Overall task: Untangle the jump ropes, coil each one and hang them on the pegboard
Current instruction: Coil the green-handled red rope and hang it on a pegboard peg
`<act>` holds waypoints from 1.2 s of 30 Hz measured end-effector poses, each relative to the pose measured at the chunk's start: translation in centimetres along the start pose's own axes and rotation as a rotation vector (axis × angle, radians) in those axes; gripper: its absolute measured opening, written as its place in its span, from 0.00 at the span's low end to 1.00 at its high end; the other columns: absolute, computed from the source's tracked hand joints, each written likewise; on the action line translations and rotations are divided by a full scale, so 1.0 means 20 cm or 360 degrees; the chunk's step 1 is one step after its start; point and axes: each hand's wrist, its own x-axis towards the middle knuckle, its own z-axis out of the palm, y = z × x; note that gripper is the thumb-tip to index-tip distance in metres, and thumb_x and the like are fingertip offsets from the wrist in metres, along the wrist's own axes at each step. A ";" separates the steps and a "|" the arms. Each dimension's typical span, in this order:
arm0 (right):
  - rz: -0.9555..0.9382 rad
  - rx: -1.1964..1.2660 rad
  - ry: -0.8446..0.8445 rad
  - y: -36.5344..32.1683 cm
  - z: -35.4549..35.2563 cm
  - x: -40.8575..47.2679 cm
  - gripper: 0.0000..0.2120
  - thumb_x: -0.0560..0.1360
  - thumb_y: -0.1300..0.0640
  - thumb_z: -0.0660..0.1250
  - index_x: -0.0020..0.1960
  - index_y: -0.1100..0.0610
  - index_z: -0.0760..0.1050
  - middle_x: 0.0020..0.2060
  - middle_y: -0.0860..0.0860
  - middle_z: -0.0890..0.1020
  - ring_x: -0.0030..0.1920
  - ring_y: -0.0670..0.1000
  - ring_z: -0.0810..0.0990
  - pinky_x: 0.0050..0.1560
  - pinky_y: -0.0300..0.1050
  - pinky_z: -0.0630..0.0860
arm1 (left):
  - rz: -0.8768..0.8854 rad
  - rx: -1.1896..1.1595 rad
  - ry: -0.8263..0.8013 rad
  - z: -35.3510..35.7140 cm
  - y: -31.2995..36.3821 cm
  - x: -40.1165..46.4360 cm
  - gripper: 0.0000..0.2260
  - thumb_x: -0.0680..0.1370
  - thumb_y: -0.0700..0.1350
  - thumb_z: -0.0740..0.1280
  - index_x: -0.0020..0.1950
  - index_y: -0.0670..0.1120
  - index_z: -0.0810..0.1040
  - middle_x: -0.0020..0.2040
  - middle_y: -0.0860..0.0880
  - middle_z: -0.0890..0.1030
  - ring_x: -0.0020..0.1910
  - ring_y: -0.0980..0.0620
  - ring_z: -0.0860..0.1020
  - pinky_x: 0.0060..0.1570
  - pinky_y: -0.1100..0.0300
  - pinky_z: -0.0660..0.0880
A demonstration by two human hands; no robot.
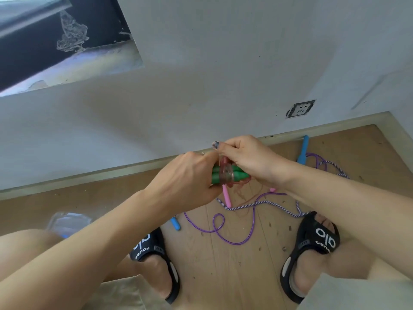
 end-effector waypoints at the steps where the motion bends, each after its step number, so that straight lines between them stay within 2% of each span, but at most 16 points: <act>1: 0.0025 0.0087 -0.0009 0.00 0.01 0.00 0.22 0.81 0.47 0.64 0.37 0.63 0.74 0.27 0.53 0.70 0.26 0.50 0.69 0.28 0.39 0.65 | -0.0001 -0.0010 0.0026 -0.01 -0.01 0.00 0.11 0.71 0.50 0.70 0.43 0.46 0.70 0.30 0.52 0.69 0.27 0.45 0.69 0.26 0.56 0.65; 4: 0.0030 0.0221 -0.0013 0.01 0.03 -0.01 0.23 0.81 0.48 0.64 0.40 0.68 0.74 0.28 0.55 0.71 0.27 0.51 0.69 0.27 0.39 0.66 | 0.0027 -0.0053 0.0016 -0.02 -0.01 -0.01 0.09 0.72 0.47 0.70 0.44 0.45 0.72 0.34 0.50 0.71 0.28 0.45 0.70 0.28 0.56 0.66; 7: 0.0007 0.0217 0.0026 0.00 0.03 -0.01 0.21 0.81 0.47 0.64 0.38 0.63 0.74 0.27 0.54 0.69 0.27 0.51 0.67 0.28 0.41 0.64 | 0.0090 -0.0116 -0.0071 -0.01 -0.02 -0.02 0.06 0.73 0.44 0.68 0.44 0.44 0.73 0.42 0.48 0.71 0.30 0.46 0.71 0.31 0.57 0.68; 9: 0.0020 0.0211 0.0059 0.00 0.03 -0.02 0.22 0.81 0.48 0.64 0.33 0.59 0.70 0.26 0.53 0.67 0.25 0.50 0.64 0.27 0.41 0.61 | 0.0123 -0.0097 -0.0102 -0.01 -0.03 -0.03 0.06 0.75 0.44 0.68 0.45 0.43 0.73 0.46 0.48 0.70 0.31 0.47 0.70 0.33 0.58 0.67; 11: 0.0047 0.0239 0.0039 0.00 0.03 -0.02 0.23 0.81 0.48 0.64 0.30 0.57 0.69 0.26 0.54 0.67 0.25 0.50 0.64 0.27 0.41 0.61 | 0.0126 0.0058 -0.0116 -0.01 -0.02 -0.03 0.07 0.78 0.47 0.67 0.47 0.44 0.73 0.45 0.48 0.72 0.33 0.48 0.71 0.34 0.60 0.64; 12: 0.0068 0.0251 -0.0001 0.00 0.03 -0.02 0.23 0.81 0.48 0.64 0.31 0.59 0.71 0.27 0.55 0.69 0.26 0.51 0.66 0.28 0.41 0.64 | 0.0130 0.0151 -0.0111 -0.02 -0.02 -0.03 0.08 0.78 0.49 0.67 0.48 0.44 0.73 0.44 0.48 0.73 0.34 0.47 0.73 0.33 0.60 0.63; 14: 0.0110 0.0271 -0.0121 0.00 0.03 -0.02 0.26 0.80 0.46 0.65 0.39 0.70 0.73 0.32 0.59 0.73 0.31 0.55 0.71 0.32 0.45 0.68 | 0.0196 0.0325 -0.0060 -0.03 -0.02 -0.03 0.10 0.74 0.50 0.71 0.47 0.45 0.73 0.39 0.49 0.75 0.31 0.45 0.76 0.29 0.58 0.61; 16: 0.0143 0.0272 -0.0242 -0.01 0.02 -0.02 0.27 0.80 0.45 0.64 0.45 0.73 0.74 0.36 0.63 0.76 0.33 0.57 0.73 0.33 0.45 0.69 | 0.0206 0.0414 0.0011 -0.05 -0.01 -0.03 0.12 0.72 0.51 0.72 0.46 0.46 0.74 0.35 0.50 0.76 0.28 0.45 0.76 0.26 0.60 0.58; 18: 0.0170 0.0275 -0.0334 -0.01 0.00 -0.03 0.23 0.81 0.46 0.63 0.39 0.65 0.78 0.34 0.62 0.78 0.28 0.53 0.74 0.32 0.40 0.68 | 0.0155 0.0458 0.0072 -0.07 -0.01 -0.03 0.11 0.73 0.53 0.70 0.45 0.47 0.74 0.35 0.51 0.76 0.30 0.45 0.76 0.26 0.60 0.58; 20: 0.0200 0.0223 -0.0353 -0.02 0.01 -0.06 0.20 0.82 0.51 0.62 0.34 0.57 0.76 0.27 0.54 0.75 0.23 0.46 0.67 0.26 0.36 0.61 | 0.0129 0.0469 0.0098 -0.09 -0.01 -0.03 0.10 0.74 0.54 0.66 0.44 0.48 0.72 0.35 0.52 0.76 0.32 0.45 0.77 0.25 0.60 0.58; 22: 0.0214 0.0066 -0.0272 -0.02 0.04 -0.06 0.20 0.81 0.59 0.60 0.31 0.55 0.73 0.24 0.49 0.72 0.22 0.45 0.64 0.25 0.37 0.57 | 0.0079 0.0475 0.0116 -0.11 -0.03 -0.02 0.11 0.75 0.55 0.62 0.44 0.48 0.71 0.36 0.52 0.75 0.31 0.45 0.76 0.25 0.61 0.57; 24: 0.0321 -0.0026 -0.0157 0.00 0.08 -0.06 0.20 0.81 0.56 0.57 0.30 0.53 0.69 0.24 0.49 0.71 0.21 0.45 0.63 0.23 0.36 0.58 | -0.0023 0.0469 0.0132 -0.12 -0.05 -0.01 0.11 0.76 0.54 0.63 0.45 0.47 0.71 0.37 0.51 0.74 0.29 0.43 0.74 0.25 0.60 0.56; 26: 0.0381 -0.0024 -0.0078 0.02 0.13 -0.08 0.19 0.81 0.48 0.55 0.34 0.53 0.68 0.27 0.51 0.73 0.21 0.45 0.65 0.23 0.36 0.60 | -0.0164 0.0434 0.0098 -0.12 -0.07 0.01 0.11 0.79 0.53 0.63 0.46 0.46 0.69 0.39 0.49 0.73 0.30 0.41 0.72 0.27 0.57 0.60; 30: 0.0131 -0.0191 0.0096 0.02 0.20 -0.15 0.15 0.84 0.51 0.52 0.43 0.54 0.69 0.34 0.51 0.75 0.34 0.49 0.71 0.35 0.43 0.67 | -0.0374 0.0426 -0.0062 -0.03 -0.13 0.05 0.08 0.80 0.49 0.60 0.46 0.46 0.64 0.38 0.48 0.69 0.31 0.42 0.69 0.32 0.53 0.64; 33: -0.0049 -0.0342 -0.0018 0.03 0.24 -0.24 0.12 0.83 0.54 0.56 0.43 0.58 0.69 0.26 0.46 0.70 0.29 0.46 0.65 0.29 0.41 0.64 | -0.0557 0.0415 -0.0110 0.01 -0.22 0.09 0.07 0.81 0.46 0.61 0.46 0.45 0.64 0.40 0.44 0.72 0.32 0.41 0.68 0.33 0.53 0.64; 36: -0.0383 -0.0574 -0.0044 0.02 0.24 -0.27 0.12 0.80 0.55 0.63 0.40 0.59 0.71 0.26 0.48 0.69 0.30 0.48 0.64 0.31 0.38 0.61 | -0.0613 0.0456 -0.0235 0.03 -0.25 0.09 0.04 0.81 0.44 0.61 0.49 0.44 0.68 0.45 0.42 0.77 0.34 0.40 0.71 0.33 0.54 0.64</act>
